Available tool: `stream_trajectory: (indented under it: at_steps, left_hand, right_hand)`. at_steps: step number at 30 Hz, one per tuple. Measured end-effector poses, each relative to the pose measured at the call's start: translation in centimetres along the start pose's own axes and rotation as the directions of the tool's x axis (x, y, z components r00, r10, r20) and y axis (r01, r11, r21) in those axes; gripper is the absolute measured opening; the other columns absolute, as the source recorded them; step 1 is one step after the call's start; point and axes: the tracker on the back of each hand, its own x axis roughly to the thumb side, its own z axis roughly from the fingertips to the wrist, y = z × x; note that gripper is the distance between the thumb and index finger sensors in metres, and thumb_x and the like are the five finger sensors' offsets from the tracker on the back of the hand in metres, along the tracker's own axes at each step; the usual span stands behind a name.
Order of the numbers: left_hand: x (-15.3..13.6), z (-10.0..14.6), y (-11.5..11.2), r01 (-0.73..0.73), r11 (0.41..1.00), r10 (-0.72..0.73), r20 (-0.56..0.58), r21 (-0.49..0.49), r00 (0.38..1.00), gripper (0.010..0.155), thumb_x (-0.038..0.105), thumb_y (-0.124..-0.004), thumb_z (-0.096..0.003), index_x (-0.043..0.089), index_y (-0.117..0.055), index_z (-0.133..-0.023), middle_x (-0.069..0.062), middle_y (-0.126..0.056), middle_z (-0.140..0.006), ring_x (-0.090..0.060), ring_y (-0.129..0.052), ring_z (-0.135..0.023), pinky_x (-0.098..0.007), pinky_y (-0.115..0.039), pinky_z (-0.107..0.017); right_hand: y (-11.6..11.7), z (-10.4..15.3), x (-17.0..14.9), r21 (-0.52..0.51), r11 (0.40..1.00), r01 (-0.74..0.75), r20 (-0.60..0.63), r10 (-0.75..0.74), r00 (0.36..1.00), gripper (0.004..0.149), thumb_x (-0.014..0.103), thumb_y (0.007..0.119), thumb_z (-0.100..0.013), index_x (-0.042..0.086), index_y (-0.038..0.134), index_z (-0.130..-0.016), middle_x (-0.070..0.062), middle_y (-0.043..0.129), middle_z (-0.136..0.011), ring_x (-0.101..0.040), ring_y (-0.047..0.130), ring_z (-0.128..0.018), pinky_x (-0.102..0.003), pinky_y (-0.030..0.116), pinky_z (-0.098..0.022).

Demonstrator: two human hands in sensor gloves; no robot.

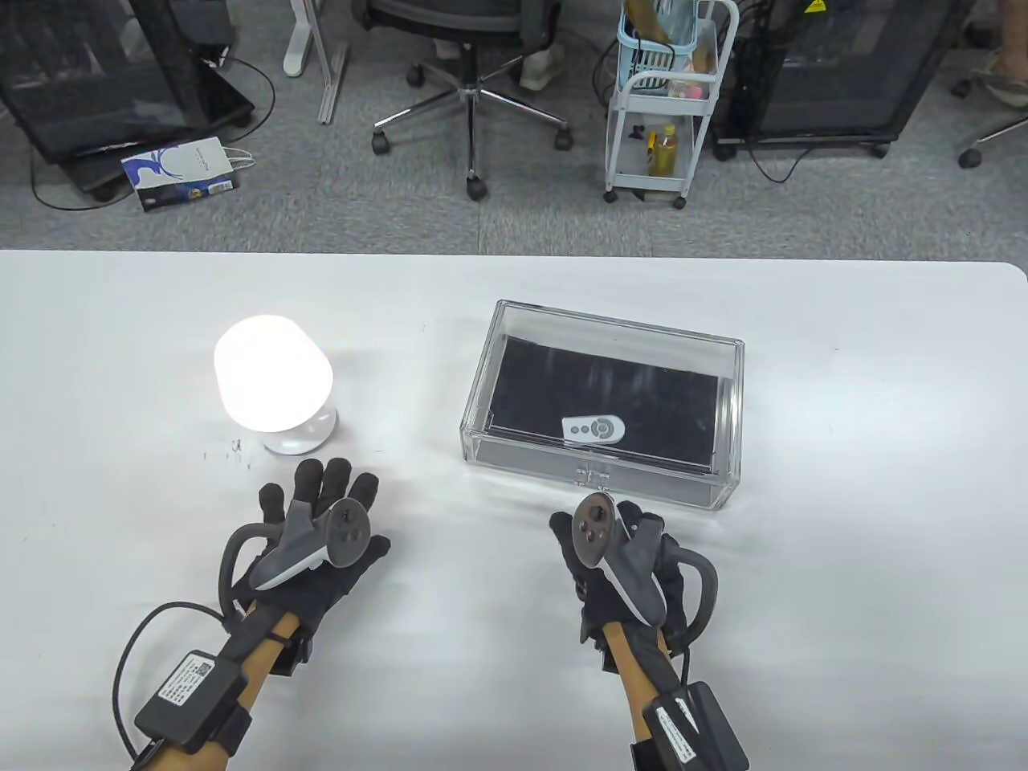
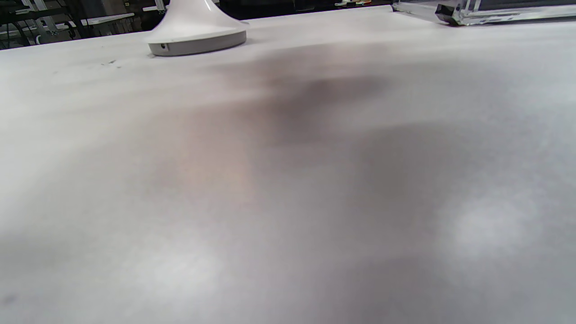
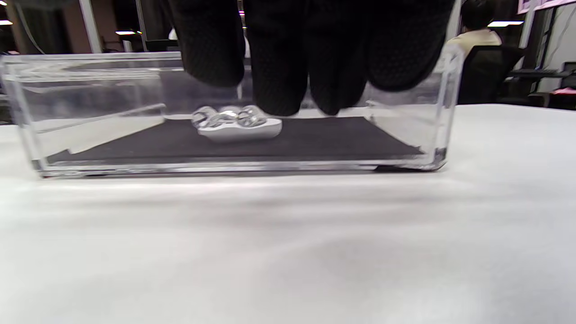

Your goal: Take out the desk lamp remote control from the drawer and turn on the desk lamp

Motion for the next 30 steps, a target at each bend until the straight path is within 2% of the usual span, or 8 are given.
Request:
stream_trajectory:
  at_steps: [2, 5, 12, 21, 30]
  left_hand:
    - [0.0, 0.1, -0.1, 0.004, 1.000, -0.004, 0.000, 0.001, 1.000, 0.075, 0.073, -0.037, -0.0413, 0.049, 0.000, -0.102, 0.007, 0.010, -0.115, -0.028, 0.010, -0.110, -0.068, -0.007, -0.070]
    - [0.0, 0.0, -0.2, 0.002, 1.000, -0.002, -0.004, -0.003, 1.000, 0.075, 0.073, -0.037, -0.0412, 0.048, 0.000, -0.102, 0.007, 0.010, -0.115, -0.029, 0.010, -0.110, -0.068, -0.007, -0.070]
    - [0.0, -0.2, -0.5, 0.009, 1.000, -0.009, -0.009, -0.012, 1.000, 0.075, 0.073, -0.036, -0.0410, 0.049, 0.001, -0.101, 0.008, 0.011, -0.114, -0.029, 0.010, -0.110, -0.068, -0.007, -0.070]
    - [0.1, 0.0, -0.6, 0.015, 1.000, -0.015, -0.005, -0.020, 1.000, 0.075, 0.073, -0.036, -0.0410, 0.049, 0.001, -0.101, 0.008, 0.011, -0.114, -0.029, 0.011, -0.110, -0.068, -0.007, -0.070]
    - [0.2, 0.0, -0.6, 0.021, 0.999, -0.021, -0.002, -0.032, 1.000, 0.075, 0.073, -0.036, -0.0410, 0.049, 0.001, -0.101, 0.008, 0.011, -0.114, -0.028, 0.011, -0.110, -0.068, -0.007, -0.070]
  right_hand:
    - [0.5, 0.2, 0.2, 0.036, 0.999, -0.019, 0.056, 0.017, 0.998, 0.074, 0.078, 0.059, -0.037, 0.042, 0.059, -0.102, -0.004, 0.066, -0.114, -0.039, 0.067, -0.104, -0.056, 0.065, -0.071]
    - [1.0, 0.6, 0.8, 0.040, 0.997, -0.066, 0.101, 0.061, 0.993, 0.077, 0.081, 0.056, -0.036, 0.049, 0.043, -0.105, -0.002, 0.047, -0.121, -0.040, 0.049, -0.111, -0.061, 0.054, -0.076]
    - [1.9, 0.7, 1.6, 0.107, 0.987, -0.122, 0.163, 0.103, 0.981, 0.082, 0.086, 0.047, -0.033, 0.055, 0.021, -0.104, 0.002, 0.015, -0.121, -0.037, 0.017, -0.113, -0.065, 0.034, -0.078]
    - [2.8, 0.5, 1.7, 0.168, 0.973, -0.157, 0.170, 0.128, 0.977, 0.082, 0.087, 0.046, -0.033, 0.055, 0.015, -0.102, 0.005, 0.004, -0.117, -0.035, 0.006, -0.110, -0.065, 0.025, -0.077]
    - [2.6, 0.5, 1.6, 0.175, 0.970, -0.166, 0.157, 0.139, 0.978, 0.082, 0.086, 0.046, -0.033, 0.055, 0.015, -0.102, 0.005, 0.003, -0.117, -0.034, 0.006, -0.110, -0.065, 0.024, -0.077]
